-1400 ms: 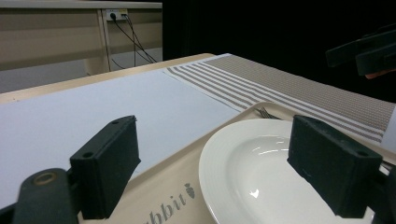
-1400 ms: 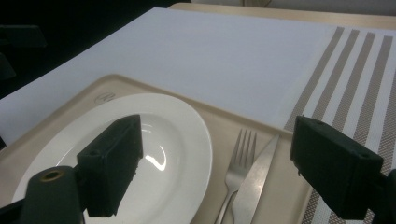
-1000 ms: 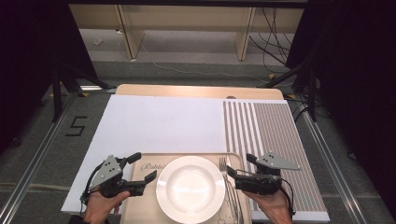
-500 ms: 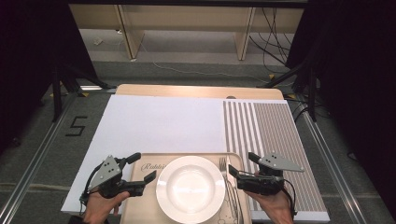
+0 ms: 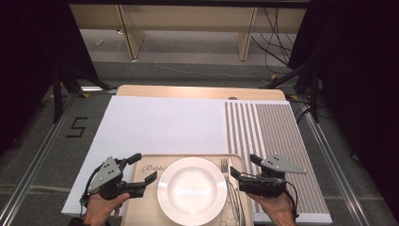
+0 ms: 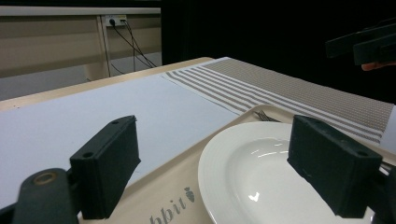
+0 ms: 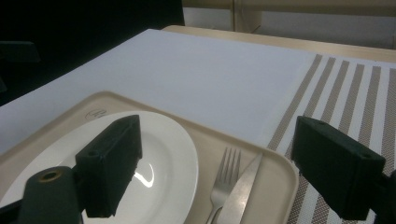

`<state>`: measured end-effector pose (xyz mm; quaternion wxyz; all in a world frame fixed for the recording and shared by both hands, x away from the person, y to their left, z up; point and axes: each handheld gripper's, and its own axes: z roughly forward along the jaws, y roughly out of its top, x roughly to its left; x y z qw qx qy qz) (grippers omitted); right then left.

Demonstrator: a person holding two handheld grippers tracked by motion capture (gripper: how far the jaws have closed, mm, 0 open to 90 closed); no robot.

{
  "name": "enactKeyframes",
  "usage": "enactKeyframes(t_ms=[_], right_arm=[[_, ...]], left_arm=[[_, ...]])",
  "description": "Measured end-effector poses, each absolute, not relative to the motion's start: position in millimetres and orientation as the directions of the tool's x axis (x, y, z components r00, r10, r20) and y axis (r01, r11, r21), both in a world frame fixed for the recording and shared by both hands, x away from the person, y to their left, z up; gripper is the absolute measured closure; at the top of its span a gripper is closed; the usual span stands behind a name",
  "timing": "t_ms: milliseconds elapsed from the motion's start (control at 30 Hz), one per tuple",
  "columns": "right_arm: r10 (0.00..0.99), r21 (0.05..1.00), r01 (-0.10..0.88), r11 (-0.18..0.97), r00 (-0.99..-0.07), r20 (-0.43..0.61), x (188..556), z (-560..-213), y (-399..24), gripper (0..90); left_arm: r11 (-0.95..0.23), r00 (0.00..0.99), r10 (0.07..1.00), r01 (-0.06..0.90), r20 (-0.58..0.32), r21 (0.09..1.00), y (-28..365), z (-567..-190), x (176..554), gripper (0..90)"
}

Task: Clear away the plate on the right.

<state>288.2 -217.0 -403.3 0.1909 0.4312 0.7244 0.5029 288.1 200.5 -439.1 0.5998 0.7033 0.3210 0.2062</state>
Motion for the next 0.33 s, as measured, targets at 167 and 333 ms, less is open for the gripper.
enactKeyframes(t_ms=[167,333], right_arm=[[0.821,0.889,0.439,0.127,-0.550,0.155,288.0,-402.7,-217.1,17.4],[0.818,0.895,0.428,0.129,-0.556,0.148,287.2,-401.9,-218.2,17.4]], left_arm=[[-0.072,0.708,0.700,0.200,-0.094,0.977,200.6,-438.9,288.2,15.9],[-0.073,0.708,0.700,0.202,-0.094,0.977,200.5,-439.1,288.1,15.9]])
